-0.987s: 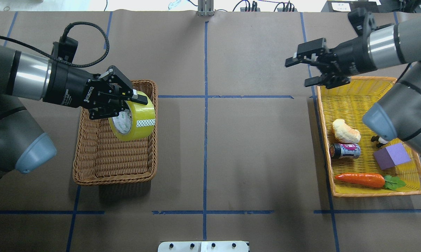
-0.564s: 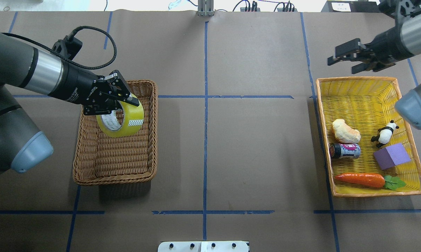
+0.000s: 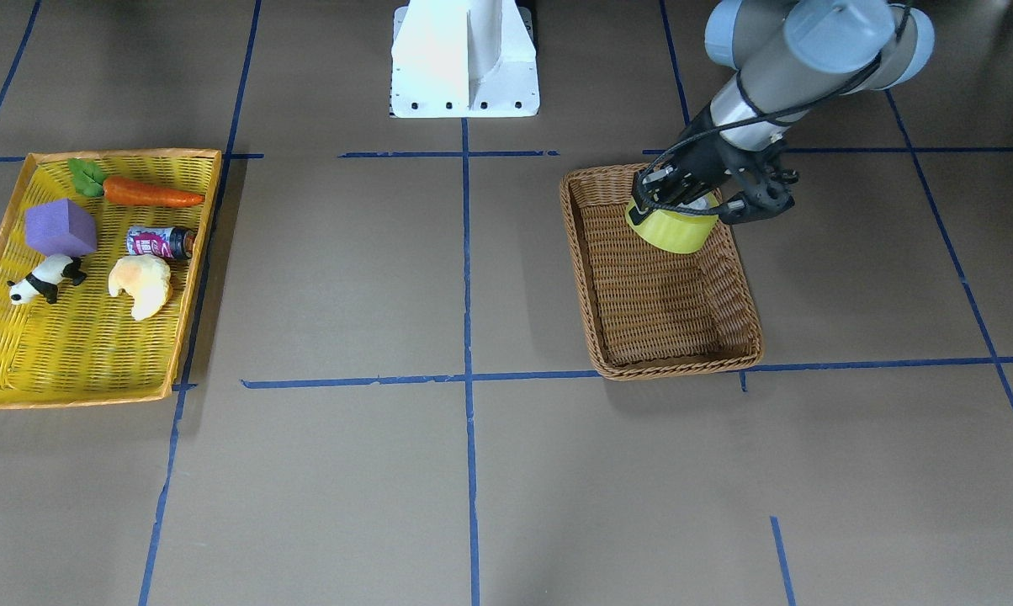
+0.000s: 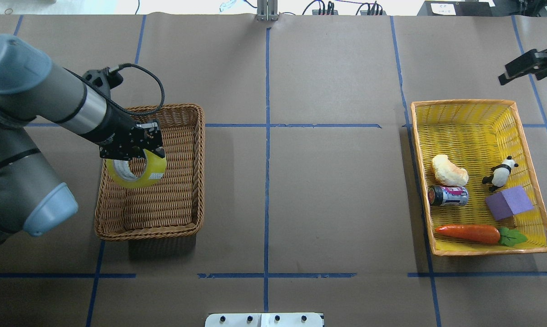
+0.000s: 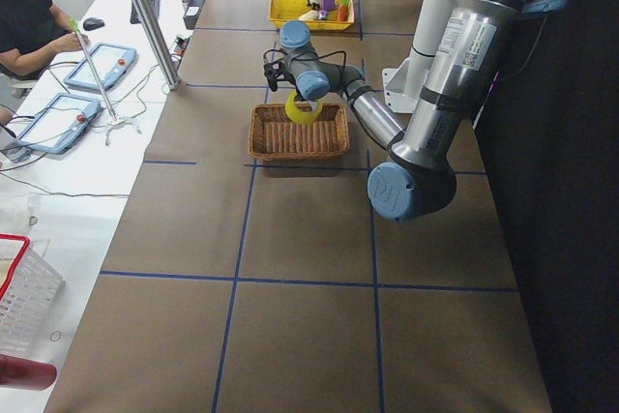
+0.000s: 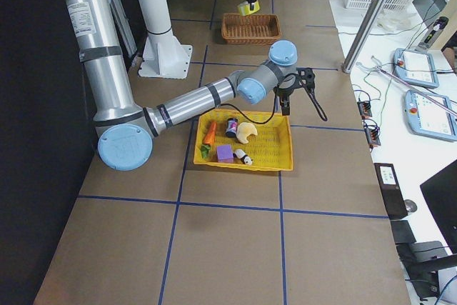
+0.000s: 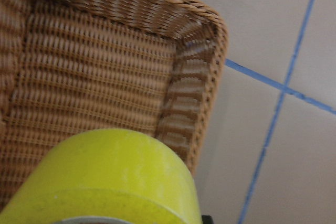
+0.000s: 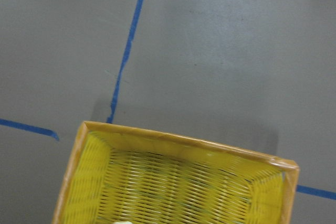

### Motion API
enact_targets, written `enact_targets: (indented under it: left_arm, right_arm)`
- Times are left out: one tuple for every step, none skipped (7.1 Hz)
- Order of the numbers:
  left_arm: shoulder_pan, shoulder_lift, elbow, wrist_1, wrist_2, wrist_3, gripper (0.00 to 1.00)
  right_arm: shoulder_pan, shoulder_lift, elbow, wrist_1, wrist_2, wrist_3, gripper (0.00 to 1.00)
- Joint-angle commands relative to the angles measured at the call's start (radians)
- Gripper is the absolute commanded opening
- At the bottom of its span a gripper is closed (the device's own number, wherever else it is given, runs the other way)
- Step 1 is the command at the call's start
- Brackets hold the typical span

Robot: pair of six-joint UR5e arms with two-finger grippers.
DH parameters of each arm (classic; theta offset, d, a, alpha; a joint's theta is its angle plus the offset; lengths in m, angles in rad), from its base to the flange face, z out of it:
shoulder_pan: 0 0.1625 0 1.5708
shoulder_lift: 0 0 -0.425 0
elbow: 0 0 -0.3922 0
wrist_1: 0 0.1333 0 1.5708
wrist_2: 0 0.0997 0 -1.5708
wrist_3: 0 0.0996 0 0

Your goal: Move tape to another basket

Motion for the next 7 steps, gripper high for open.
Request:
enact_targets:
  left_arm:
    - [0.032, -0.008, 0.021, 0.078, 0.050, 0.107, 0.00]
    - [0.033, -0.010, 0.039, 0.078, 0.058, 0.113, 0.00]
    - [0.036, -0.023, 0.054, 0.078, 0.079, 0.114, 0.07]
    - [0.038, -0.037, 0.061, 0.076, 0.081, 0.114, 0.14]
    - [0.038, -0.039, 0.061, 0.076, 0.080, 0.114, 0.21]
    - [0.038, -0.049, 0.062, 0.076, 0.083, 0.114, 0.68]
    - [0.040, -0.048, 0.061, 0.076, 0.125, 0.114, 1.00]
  right_arm:
    - [0.064, 0.006, -0.012, -0.175, -0.059, -0.303, 1.00]
    - [0.095, 0.000, -0.023, -0.200, -0.052, -0.383, 1.00]
    - [0.130, -0.015, -0.043, -0.202, -0.044, -0.436, 1.00]
    - [0.161, -0.029, -0.067, -0.202, -0.043, -0.494, 1.00]
    - [0.181, -0.029, -0.101, -0.199, -0.040, -0.532, 1.00]
    - [0.191, -0.029, -0.124, -0.196, -0.033, -0.545, 1.00]
    - [0.198, -0.052, -0.129, -0.196, -0.008, -0.543, 1.00]
